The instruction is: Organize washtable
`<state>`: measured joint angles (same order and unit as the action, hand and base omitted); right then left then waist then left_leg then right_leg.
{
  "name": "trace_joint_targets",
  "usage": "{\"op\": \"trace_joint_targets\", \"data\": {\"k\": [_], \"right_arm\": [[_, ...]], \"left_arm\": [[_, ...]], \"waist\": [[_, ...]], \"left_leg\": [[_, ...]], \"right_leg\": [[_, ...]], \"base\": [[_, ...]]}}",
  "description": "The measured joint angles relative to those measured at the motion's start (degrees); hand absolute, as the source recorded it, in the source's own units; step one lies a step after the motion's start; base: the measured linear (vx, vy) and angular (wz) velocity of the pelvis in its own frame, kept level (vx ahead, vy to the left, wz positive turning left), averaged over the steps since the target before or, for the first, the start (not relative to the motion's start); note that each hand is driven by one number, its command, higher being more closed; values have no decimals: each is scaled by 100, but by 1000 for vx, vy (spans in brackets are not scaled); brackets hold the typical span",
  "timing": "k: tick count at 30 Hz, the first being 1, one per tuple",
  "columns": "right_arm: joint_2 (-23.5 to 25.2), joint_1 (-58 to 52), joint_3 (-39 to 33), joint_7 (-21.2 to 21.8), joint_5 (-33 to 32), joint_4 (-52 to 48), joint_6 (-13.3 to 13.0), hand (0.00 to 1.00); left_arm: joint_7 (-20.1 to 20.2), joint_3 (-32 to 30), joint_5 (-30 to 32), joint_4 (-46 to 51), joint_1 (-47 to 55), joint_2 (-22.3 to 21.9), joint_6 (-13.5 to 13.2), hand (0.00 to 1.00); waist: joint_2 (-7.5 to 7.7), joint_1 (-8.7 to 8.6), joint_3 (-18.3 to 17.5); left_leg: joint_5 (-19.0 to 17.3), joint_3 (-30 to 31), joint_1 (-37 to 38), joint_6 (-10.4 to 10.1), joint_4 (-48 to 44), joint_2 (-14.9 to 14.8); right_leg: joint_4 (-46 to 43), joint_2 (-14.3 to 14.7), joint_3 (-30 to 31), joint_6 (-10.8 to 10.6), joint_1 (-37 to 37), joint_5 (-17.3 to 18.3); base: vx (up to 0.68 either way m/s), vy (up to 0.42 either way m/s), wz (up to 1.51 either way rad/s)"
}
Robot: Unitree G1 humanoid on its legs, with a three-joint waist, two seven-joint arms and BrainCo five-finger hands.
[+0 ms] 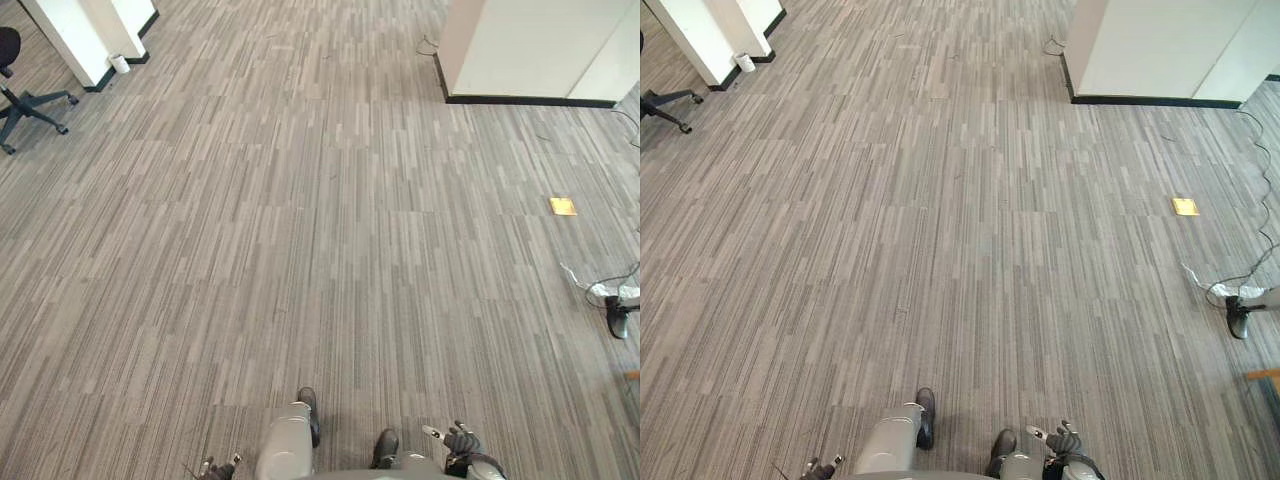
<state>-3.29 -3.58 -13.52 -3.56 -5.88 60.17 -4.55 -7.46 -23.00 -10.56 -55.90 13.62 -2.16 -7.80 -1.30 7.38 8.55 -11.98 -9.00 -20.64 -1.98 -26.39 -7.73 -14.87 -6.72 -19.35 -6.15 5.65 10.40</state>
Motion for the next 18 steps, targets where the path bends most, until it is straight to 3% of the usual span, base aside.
{"op": "trace_joint_targets", "data": {"k": [1, 2, 3, 4, 5, 6, 7, 8, 11, 13, 14, 16, 17, 18], "right_arm": [[22, -66, -5, -2, 0, -65, -4, 0], [74, -171, -18, -1, -1, -82, -11, 0], [97, -203, -21, 24, -39, -118, -3, 0], [151, -256, -25, 27, -28, -331, -15, 0], [173, -265, -29, 41, -27, -325, -34, 0], [235, -260, -97, 57, -28, -331, -75, 0], [284, -266, -143, 73, -25, -361, -130, 0], [301, -265, -149, 87, -31, -388, -149, 0], [391, -288, -379, 132, -66, -636, -167, 0], [390, -256, -480, 138, -77, -644, -153, 0], [392, -256, -501, 132, -71, -641, -141, 0], [401, -280, -459, 121, -57, -535, -117, 0], [321, -270, -447, 141, -25, -529, -107, 0], [262, -206, -429, 147, -9, -532, -110, 0]], "left_arm": [[9, 3, -1, -25, 35, 30, 1, 0], [48, 22, 14, -154, 41, 114, 4, 0], [70, 53, 25, -213, 12, 191, 9, 0], [122, 118, 120, -201, -39, 278, 53, 0], [129, 116, 177, -185, -32, 295, 61, 0], [141, 113, 274, -184, -41, 336, 116, 0], [169, 93, 356, -163, -110, 348, 133, 0], [190, 88, 388, -148, -102, 350, 131, 0], [240, 50, 477, -73, -367, 310, 130, 0], [243, 5, 483, -83, -390, 223, 130, 0], [250, -33, 479, -84, -372, 137, 124, 0], [245, -63, 479, -82, -338, 136, 123, 0], [249, -105, 495, -193, -366, 57, 184, 0], [270, -148, 521, -203, -482, -88, 245, 0]], "waist": [[9, -1, -10], [158, -35, -31], [210, -52, -33], [337, -128, 2], [292, -154, 49], [321, -229, 48], [340, -279, 41], [341, -320, 42], [328, -366, 39], [226, -391, 1], [148, -411, -60], [204, -474, -241], [-49, -471, -375], [-149, -482, -439]], "left_leg": [[-49, -66, 95, 79, -83, 64], [-222, -76, 279, 287, -120, 335], [-309, -76, 417, 329, -125, 462], [-509, -47, 789, 498, -97, 648], [-586, 3, 975, 532, -52, 707], [-719, 124, 1344, 613, 36, 738], [-791, 220, 1710, 614, 229, 738], [-814, 276, 1840, 552, 342, 738], [-979, 444, 2384, 396, 777, 720], [-1079, 464, 2863, 232, 1099, 556], [-1124, 540, 3163, 146, 1270, 445], [-1253, 775, 3456, -89, 1027, 362], [-1261, 936, 3463, -141, 508, 106], [-772, 1018, 3055, -163, -419, -31]], "right_leg": [[-250, -147, 6, -125, -32, 163], [-1278, -468, 250, -348, 109, 384], [-1981, -638, 478, -259, 328, 368], [-3322, -782, 1002, 342, 787, -187], [-3786, -737, 1243, 312, 921, -315], [-4418, -527, 1494, 138, 1103, -183], [-4654, -317, 1430, 104, 1282, -6], [-4586, -239, 1360, 81, 1385, 88], [-3177, 35, 796, 71, 2101, 181], [-1647, 351, 731, 263, 2213, -49], [-754, 601, 747, 436, 2145, -372], [-369, 735, 720, 998, 2148, -1094], [-620, 908, 641, 1125, 2023, -1501], [-840, 1002, 597, 1268, 1937, -1224]], "base": [[334, 286, 21], [277, 215, 30], [490, 296, 45], [430, 232, 34], [547, 230, 39], [457, 116, 35], [465, 88, 38], [443, 56, 44], [627, 35, 38], [610, -1, 34], [781, -51, 52], [915, -100, 56], [856, -112, 43], [834, -118, 31]]}}
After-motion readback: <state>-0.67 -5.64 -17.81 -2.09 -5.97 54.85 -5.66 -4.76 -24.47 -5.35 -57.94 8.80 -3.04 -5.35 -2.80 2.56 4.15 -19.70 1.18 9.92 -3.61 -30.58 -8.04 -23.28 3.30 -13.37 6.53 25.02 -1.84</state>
